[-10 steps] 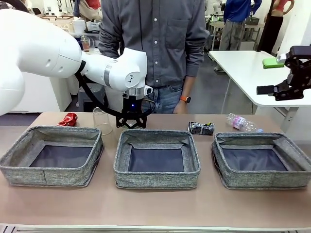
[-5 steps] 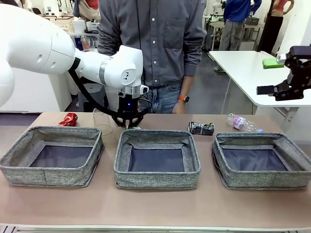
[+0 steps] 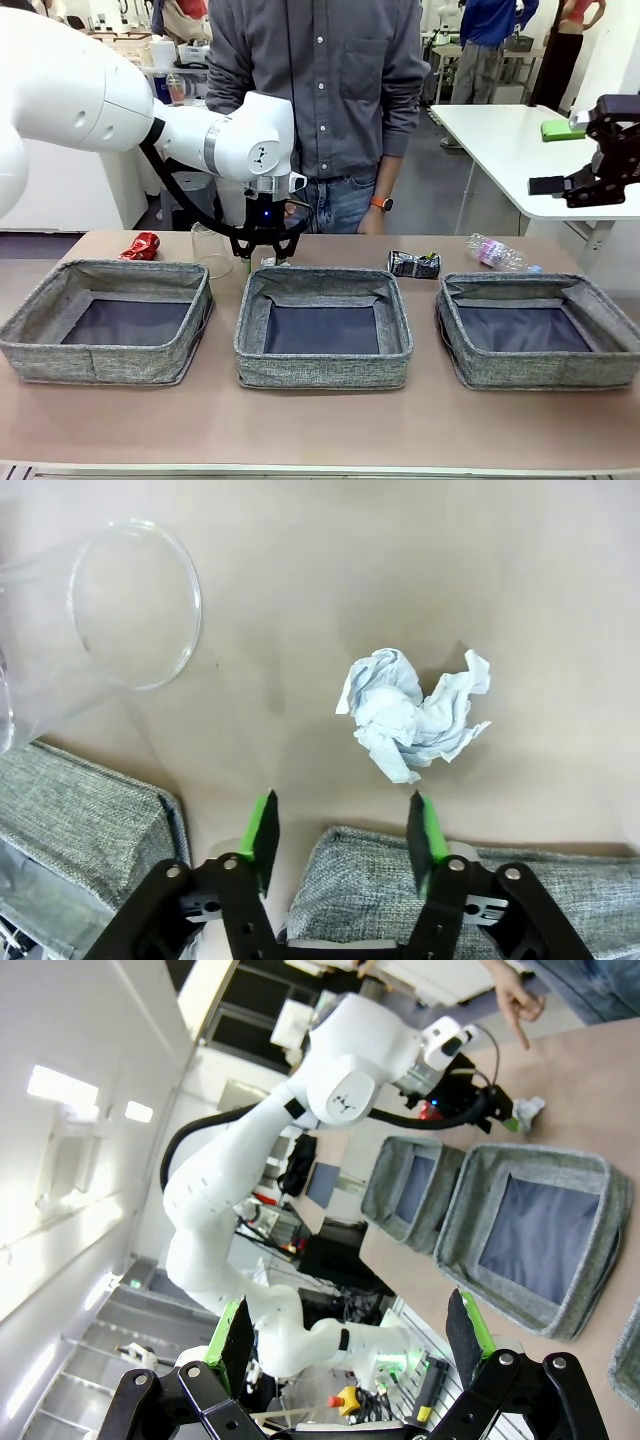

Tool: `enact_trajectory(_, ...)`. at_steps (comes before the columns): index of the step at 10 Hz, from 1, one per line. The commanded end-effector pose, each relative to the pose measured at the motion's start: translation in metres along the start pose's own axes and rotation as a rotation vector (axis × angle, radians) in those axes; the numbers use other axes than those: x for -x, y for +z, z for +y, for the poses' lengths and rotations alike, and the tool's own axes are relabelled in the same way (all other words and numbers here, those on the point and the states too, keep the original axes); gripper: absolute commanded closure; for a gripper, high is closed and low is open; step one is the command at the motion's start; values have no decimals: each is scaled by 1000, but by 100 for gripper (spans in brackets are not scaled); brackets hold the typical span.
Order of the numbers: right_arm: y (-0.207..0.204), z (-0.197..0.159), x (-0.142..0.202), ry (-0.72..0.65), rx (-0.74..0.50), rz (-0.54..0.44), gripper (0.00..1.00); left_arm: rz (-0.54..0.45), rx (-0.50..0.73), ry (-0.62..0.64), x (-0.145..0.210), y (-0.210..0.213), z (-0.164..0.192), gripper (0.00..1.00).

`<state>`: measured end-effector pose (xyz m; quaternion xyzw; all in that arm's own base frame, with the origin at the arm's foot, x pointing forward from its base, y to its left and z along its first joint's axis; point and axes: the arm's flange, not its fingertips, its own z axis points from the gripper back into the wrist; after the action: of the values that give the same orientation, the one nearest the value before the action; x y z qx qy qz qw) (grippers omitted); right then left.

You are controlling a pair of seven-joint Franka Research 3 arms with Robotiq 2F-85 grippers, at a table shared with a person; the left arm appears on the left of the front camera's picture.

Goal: Sort the waste into the appropriate baskets.
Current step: Pick up the waste item pointed out by the person.

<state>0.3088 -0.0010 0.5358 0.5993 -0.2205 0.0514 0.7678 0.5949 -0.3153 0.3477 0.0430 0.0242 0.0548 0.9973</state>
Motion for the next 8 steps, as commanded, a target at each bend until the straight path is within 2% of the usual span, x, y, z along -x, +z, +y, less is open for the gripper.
enact_trajectory(1,-2,0,-3,24,-22,-11,0,-17,25,-5,12,2,4,0)
enact_trajectory(8,-2,0,-3,24,-22,-11,0,-112,103,-72,3,6,-1,0)
